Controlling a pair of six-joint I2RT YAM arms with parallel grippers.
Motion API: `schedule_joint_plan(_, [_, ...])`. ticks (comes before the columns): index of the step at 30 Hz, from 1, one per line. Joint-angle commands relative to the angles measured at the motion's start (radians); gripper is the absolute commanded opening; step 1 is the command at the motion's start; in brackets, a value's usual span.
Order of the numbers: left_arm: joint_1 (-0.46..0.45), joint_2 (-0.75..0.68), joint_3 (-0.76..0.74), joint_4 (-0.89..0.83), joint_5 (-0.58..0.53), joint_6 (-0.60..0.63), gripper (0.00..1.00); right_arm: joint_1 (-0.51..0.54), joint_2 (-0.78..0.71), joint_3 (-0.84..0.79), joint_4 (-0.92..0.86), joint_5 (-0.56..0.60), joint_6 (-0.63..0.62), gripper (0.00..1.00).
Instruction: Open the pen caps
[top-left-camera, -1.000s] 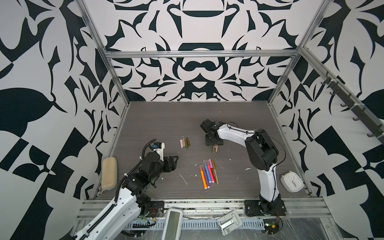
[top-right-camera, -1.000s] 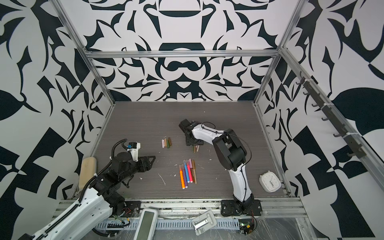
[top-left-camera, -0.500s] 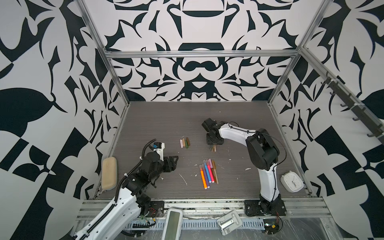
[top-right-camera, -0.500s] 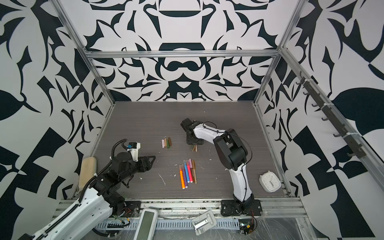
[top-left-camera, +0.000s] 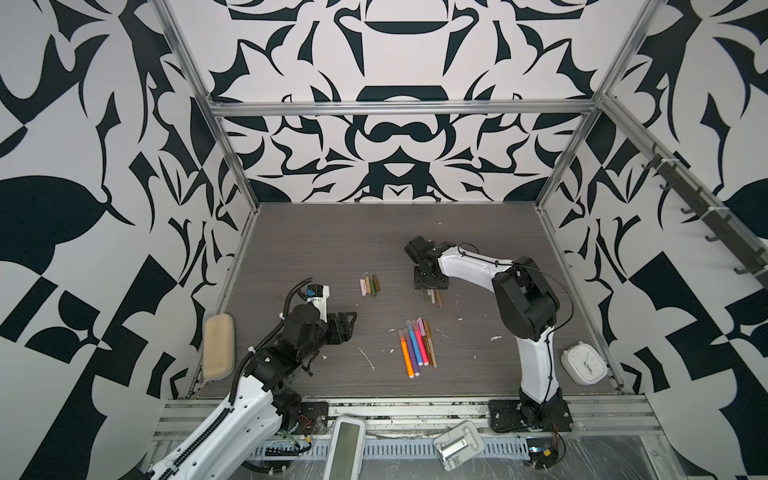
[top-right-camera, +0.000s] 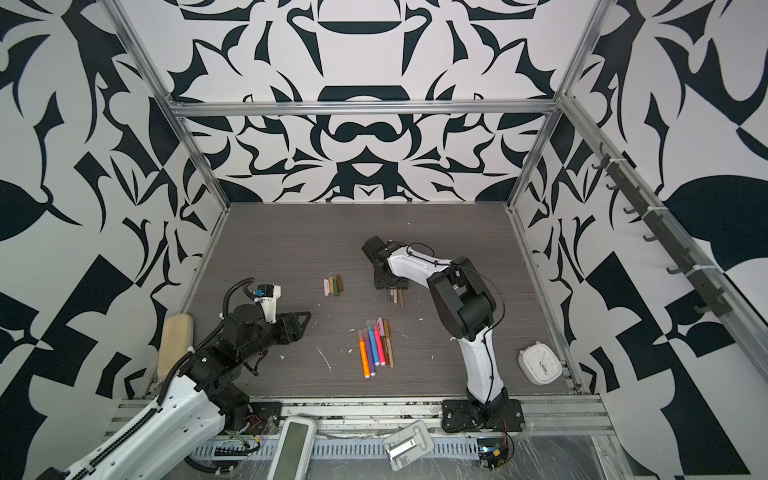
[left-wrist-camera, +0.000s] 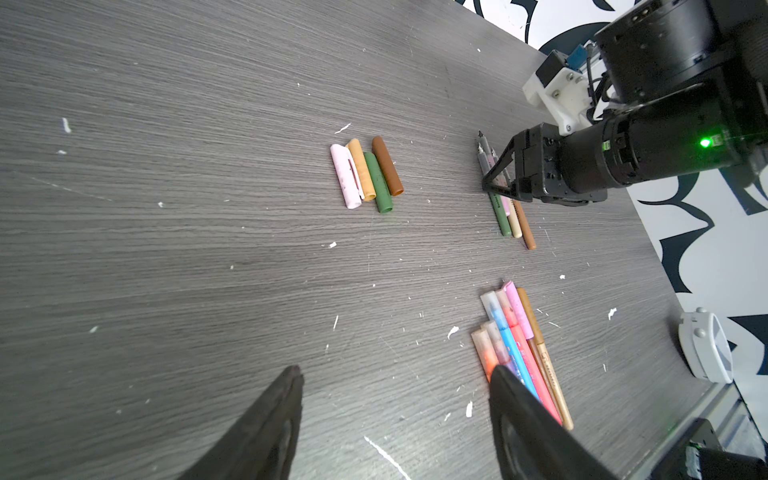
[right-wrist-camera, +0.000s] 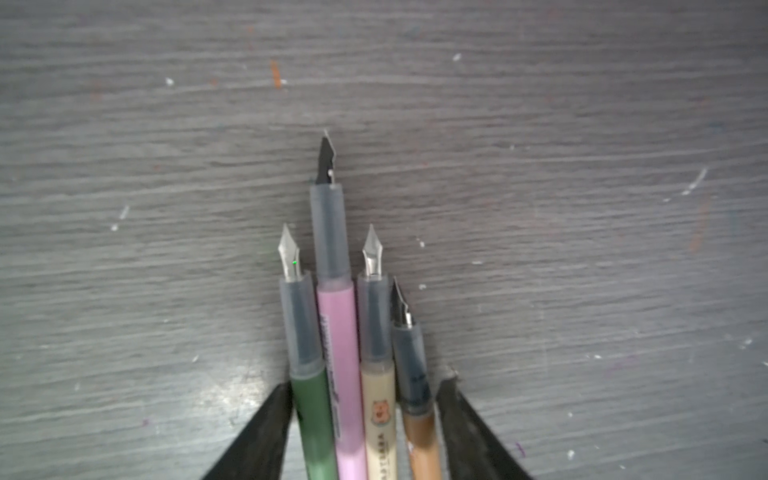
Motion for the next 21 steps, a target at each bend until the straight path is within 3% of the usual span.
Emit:
schedule_joint_plan(1, [-0.002,-0.006,-0.006,0.014,0.004,-0.003,0.73,-0.005,0.035,-0.018,-0.047,-0.01,-0.011,0.68])
schedule_joint_plan(9, [-0.002,-0.005,-0.006,0.014,0.004,-0.003,0.73,-0.005,0.032,-0.022,-0.044,-0.005,-0.008,0.57])
schedule_joint_plan(15, [-0.002,-0.007,-0.006,0.014,0.003,-0.002,0.73,-0.004,0.03,-0.024,-0.043,-0.005,-0.006,0.57])
schedule_joint_plan(21, [-0.002,-0.004,-0.005,0.014,0.003,-0.002,0.73,-0.004,0.032,-0.02,-0.042,-0.009,-0.01,0.7])
